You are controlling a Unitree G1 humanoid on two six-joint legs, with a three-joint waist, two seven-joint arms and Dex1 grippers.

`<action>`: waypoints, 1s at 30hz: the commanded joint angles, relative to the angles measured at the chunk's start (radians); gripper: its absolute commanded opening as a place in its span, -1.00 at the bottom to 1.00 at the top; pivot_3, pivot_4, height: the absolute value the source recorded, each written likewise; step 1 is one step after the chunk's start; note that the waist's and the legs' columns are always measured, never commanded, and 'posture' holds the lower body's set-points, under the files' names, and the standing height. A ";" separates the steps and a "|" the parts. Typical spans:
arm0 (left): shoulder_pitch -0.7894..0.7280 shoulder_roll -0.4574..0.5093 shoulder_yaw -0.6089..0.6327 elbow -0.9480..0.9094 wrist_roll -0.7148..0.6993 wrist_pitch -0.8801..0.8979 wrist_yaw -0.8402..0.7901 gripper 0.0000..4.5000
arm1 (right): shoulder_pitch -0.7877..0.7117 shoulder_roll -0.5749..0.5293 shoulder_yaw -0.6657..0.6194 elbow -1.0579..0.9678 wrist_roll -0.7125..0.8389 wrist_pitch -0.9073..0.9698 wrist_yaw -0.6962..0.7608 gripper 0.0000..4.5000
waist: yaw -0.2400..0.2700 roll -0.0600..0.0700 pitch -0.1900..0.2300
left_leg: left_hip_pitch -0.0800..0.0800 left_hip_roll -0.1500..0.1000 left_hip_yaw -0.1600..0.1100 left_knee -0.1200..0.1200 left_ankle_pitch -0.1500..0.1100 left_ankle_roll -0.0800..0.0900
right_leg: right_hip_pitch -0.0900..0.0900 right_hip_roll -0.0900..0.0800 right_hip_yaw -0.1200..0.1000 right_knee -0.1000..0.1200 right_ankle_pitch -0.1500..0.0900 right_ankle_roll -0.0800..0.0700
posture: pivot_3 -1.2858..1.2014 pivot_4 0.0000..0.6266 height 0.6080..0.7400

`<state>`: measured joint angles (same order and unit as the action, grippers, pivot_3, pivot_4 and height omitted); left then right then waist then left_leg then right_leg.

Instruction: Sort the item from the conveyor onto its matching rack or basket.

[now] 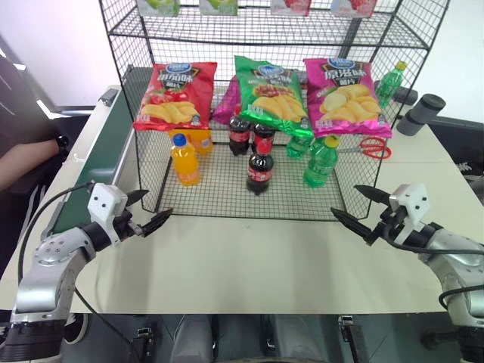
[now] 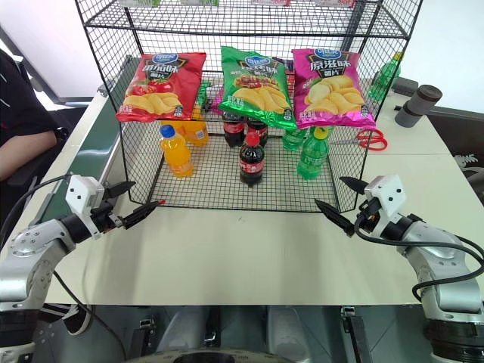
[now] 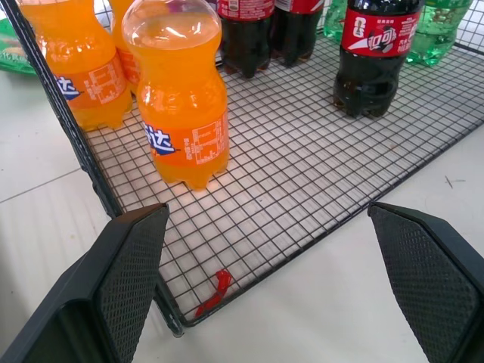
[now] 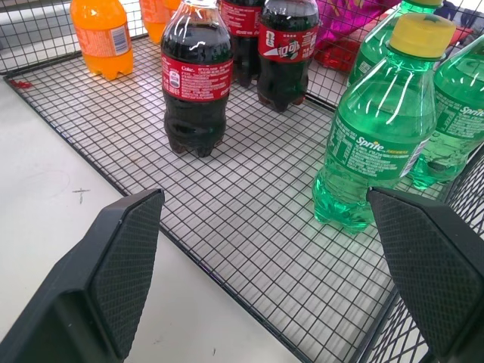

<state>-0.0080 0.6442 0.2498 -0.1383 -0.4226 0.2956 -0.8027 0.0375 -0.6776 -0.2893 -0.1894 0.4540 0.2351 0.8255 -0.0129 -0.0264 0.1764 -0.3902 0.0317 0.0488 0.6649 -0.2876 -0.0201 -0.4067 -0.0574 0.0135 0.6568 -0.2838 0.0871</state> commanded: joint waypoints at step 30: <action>0.031 0.018 0.029 -0.053 0.005 0.012 0.005 1.00 | 0.000 0.011 -0.014 0.019 -0.004 -0.060 0.019 0.98 | 0.000 0.000 0.000 | 0.000 0.000 0.000 0.000 0.000 0.000 | 0.000 0.000 0.000 0.000 0.000 0.000 | 0.03 -0.52 1.00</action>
<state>0.0240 0.6486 0.2509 -0.1562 -0.4053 0.3095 -0.8009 0.0377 -0.6740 -0.2879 -0.1618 0.4450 0.1978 0.8425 -0.0131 -0.0263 0.1763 -0.3900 0.0319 0.0488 0.6650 -0.2876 -0.0201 -0.4066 -0.0570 0.0136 0.6569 -0.2838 0.0872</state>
